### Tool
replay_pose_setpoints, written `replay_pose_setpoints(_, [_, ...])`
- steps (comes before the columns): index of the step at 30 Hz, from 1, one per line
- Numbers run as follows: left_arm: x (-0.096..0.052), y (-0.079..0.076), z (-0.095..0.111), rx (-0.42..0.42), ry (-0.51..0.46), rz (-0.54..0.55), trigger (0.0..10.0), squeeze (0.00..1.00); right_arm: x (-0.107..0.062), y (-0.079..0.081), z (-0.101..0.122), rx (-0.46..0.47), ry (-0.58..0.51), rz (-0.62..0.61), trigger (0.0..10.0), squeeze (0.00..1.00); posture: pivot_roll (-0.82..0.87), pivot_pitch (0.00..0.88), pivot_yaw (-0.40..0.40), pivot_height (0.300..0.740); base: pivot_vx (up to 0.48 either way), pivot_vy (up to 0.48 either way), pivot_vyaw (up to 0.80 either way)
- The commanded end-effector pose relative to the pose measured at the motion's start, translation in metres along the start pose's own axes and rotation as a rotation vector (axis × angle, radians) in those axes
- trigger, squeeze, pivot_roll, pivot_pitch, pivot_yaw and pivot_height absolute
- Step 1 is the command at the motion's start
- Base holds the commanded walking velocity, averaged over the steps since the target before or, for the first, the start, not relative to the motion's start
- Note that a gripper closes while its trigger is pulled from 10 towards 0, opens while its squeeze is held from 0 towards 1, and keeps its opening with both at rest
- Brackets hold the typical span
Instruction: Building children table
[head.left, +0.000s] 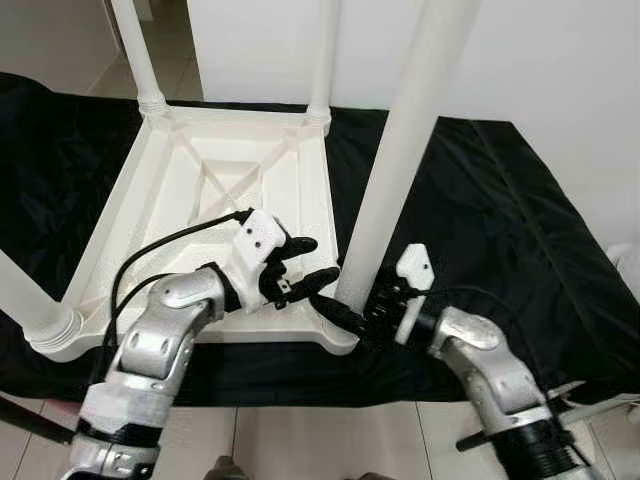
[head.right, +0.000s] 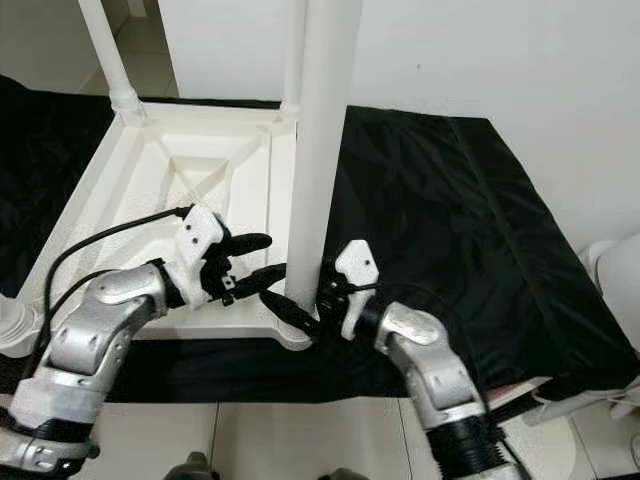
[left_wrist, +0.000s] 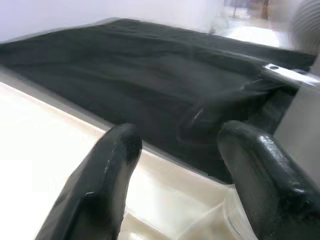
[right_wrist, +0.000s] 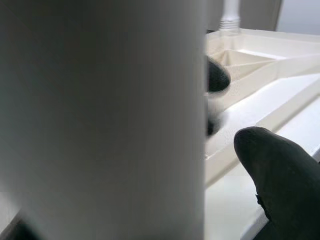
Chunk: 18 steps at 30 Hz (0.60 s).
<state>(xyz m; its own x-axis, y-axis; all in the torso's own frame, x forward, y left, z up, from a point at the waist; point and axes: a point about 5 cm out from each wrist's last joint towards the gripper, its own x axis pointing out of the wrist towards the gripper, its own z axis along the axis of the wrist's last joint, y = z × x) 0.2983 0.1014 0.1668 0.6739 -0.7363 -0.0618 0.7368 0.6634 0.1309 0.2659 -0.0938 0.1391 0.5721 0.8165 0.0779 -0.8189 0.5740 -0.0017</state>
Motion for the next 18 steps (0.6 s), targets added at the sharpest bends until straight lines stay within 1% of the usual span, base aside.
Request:
replay_pose_setpoints(1, [0.002, 0.010, -0.004, 0.000, 0.021, 0.115, 10.0, 0.00, 0.006, -0.002, -0.001, -0.013, -0.003, -0.045, 10.0, 0.00, 0.09, 0.020, -0.052, 0.740, 0.000, 0.000, 0.00])
replay_pose_setpoints(2, [0.006, 0.013, -0.005, 0.002, 0.025, 0.146, 10.0, 0.00, 0.010, -0.003, -0.002, 0.002, -0.022, -0.091, 10.0, 0.00, 0.09, 0.021, -0.053, 0.740, 0.000, 0.000, 0.00])
replay_pose_setpoints(3, [0.006, 0.013, -0.005, 0.002, 0.025, 0.146, 10.0, 0.00, 0.010, -0.003, -0.002, 0.002, -0.022, -0.091, 10.0, 0.00, 0.09, 0.021, -0.053, 0.740, 0.000, 0.000, 0.00])
replay_pose_setpoints(4, [0.009, 0.015, -0.006, 0.009, 0.026, 0.163, 10.0, 0.00, 0.012, -0.004, -0.002, 0.009, -0.035, -0.125, 10.0, 0.00, 0.09, 0.022, -0.055, 0.740, 0.000, 0.000, 0.00])
replay_pose_setpoints(6, [0.009, 0.015, -0.006, 0.009, 0.026, 0.163, 10.0, 0.00, 0.012, -0.004, -0.002, 0.009, -0.035, -0.125, 10.0, 0.00, 0.09, 0.022, -0.055, 0.740, 0.000, 0.000, 0.00])
replay_pose_setpoints(7, [0.013, 0.016, -0.004, 0.029, 0.022, 0.173, 10.0, 0.00, 0.011, -0.007, -0.002, 0.017, -0.048, -0.162, 10.0, 0.00, 0.08, 0.026, -0.056, 0.740, 0.000, 0.000, 0.00])
replay_pose_setpoints(8, [0.013, 0.016, -0.004, 0.029, 0.022, 0.173, 10.0, 0.00, 0.011, -0.007, -0.002, 0.017, -0.048, -0.162, 10.0, 0.00, 0.08, 0.026, -0.056, 0.740, 0.000, 0.000, 0.00])
replay_pose_setpoints(9, [0.019, 0.016, -0.002, 0.032, 0.009, 0.175, 10.0, 0.00, 0.005, -0.012, -0.002, 0.020, -0.059, -0.214, 10.0, 0.00, 0.07, 0.029, -0.056, 0.740, 0.000, 0.000, 0.00])
replay_pose_setpoints(11, [0.019, 0.016, -0.002, 0.032, 0.009, 0.175, 10.0, 0.00, 0.005, -0.012, -0.002, 0.020, -0.059, -0.214, 10.0, 0.00, 0.07, 0.029, -0.056, 0.740, 0.000, 0.000, 0.00])
replay_pose_setpoints(12, [0.024, 0.015, 0.001, 0.032, -0.004, 0.172, 10.0, 0.00, 0.000, -0.016, -0.003, 0.018, -0.064, -0.258, 10.0, 0.00, 0.07, 0.032, -0.053, 0.740, 0.000, 0.000, 0.00])
replay_pose_setpoints(14, [0.037, 0.003, 0.005, 0.023, -0.028, 0.166, 10.0, 0.00, -0.021, -0.033, -0.004, 0.006, -0.079, -0.419, 10.0, 0.00, 0.05, 0.035, -0.041, 0.740, 0.000, 0.000, 0.00])
replay_pose_setpoints(15, [0.041, -0.006, 0.007, 0.007, -0.039, 0.142, 10.0, 0.00, -0.030, -0.040, -0.003, 0.002, -0.091, -0.494, 10.0, 0.00, 0.05, 0.036, -0.036, 0.740, 0.000, 0.000, 0.00])
replay_pose_setpoints(16, [0.041, -0.006, 0.007, 0.007, -0.039, 0.142, 10.0, 0.00, -0.030, -0.040, -0.003, 0.002, -0.091, -0.494, 10.0, 0.00, 0.05, 0.036, -0.036, 0.740, 0.000, 0.000, 0.00])
replay_pose_setpoints(18, [0.047, -0.018, 0.009, -0.019, -0.049, 0.120, 10.0, 0.00, -0.042, -0.048, -0.003, 0.004, -0.109, -0.582, 10.0, 0.00, 0.04, 0.036, -0.032, 0.740, 0.000, 0.000, 0.00])
